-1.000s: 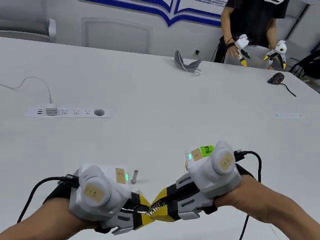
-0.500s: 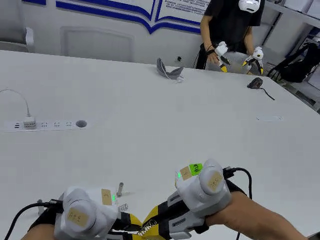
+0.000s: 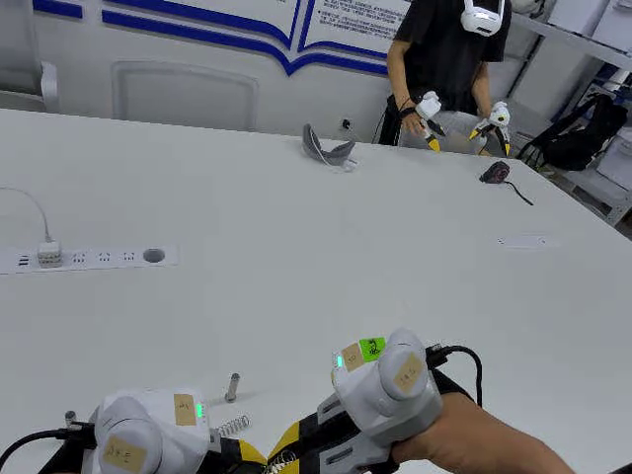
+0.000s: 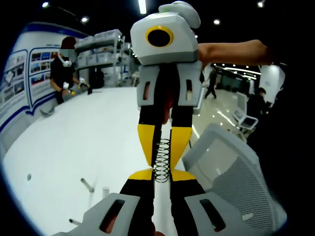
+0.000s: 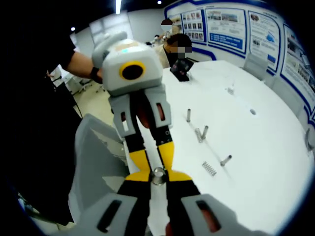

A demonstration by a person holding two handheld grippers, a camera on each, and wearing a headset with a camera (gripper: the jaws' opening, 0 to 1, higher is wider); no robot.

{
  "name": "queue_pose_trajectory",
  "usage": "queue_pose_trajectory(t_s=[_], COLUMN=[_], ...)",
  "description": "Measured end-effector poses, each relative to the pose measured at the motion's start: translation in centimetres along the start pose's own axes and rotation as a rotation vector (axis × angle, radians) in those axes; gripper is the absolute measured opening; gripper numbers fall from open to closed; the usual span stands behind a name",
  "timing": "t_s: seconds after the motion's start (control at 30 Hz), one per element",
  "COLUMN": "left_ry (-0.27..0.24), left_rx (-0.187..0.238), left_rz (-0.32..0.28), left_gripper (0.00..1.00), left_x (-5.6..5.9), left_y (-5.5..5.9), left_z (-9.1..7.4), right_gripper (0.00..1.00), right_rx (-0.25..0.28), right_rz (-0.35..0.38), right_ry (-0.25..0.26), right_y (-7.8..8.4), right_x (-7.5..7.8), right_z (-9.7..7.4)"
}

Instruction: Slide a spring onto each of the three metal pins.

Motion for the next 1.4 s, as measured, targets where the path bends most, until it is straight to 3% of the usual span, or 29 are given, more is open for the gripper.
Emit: queue_pose_trajectory(t_s=[0.37,0.6,1.13,1.4], left_ry=[-0.043,-0.074,-0.249,-0.349], left_rx=[0.040,0.039,0.023,0.024], left_rz=[-0.073,-0.084,-0.166,-0.246], left_gripper=[0.13,0.15,0.27,0.34], left_x=[-1.3,-1.9,-2.9,-3.6], left_y=[1.1,1.8,5.4,7.7], left_z=[-2.0,-3.1,-6.8,-9.2], right_gripper=[0.13,0.13,0.13,0.13], right_rx=[0.004,0.007,-0.028,-0.041], right_rz=[0.009,0.012,-0.022,-0.058], right_ry=[0.011,0.015,0.022,0.003], right_y=[-0.2,-0.3,-0.8,-1.8], right_x=[1.0,1.3,3.0,4.3], right_z=[0.3,0.5,1.7,3.1])
Point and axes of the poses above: the centre of the closed fingertips' face, and the gripper's own axes: z roughly forward along the fingers, x roughly to its right, y roughly out of its underside, the point moved 10 cm from there along -z, roughly backward along the fingers, and after that the axes turned 9 degrees about -z, right-handed, at the moved point
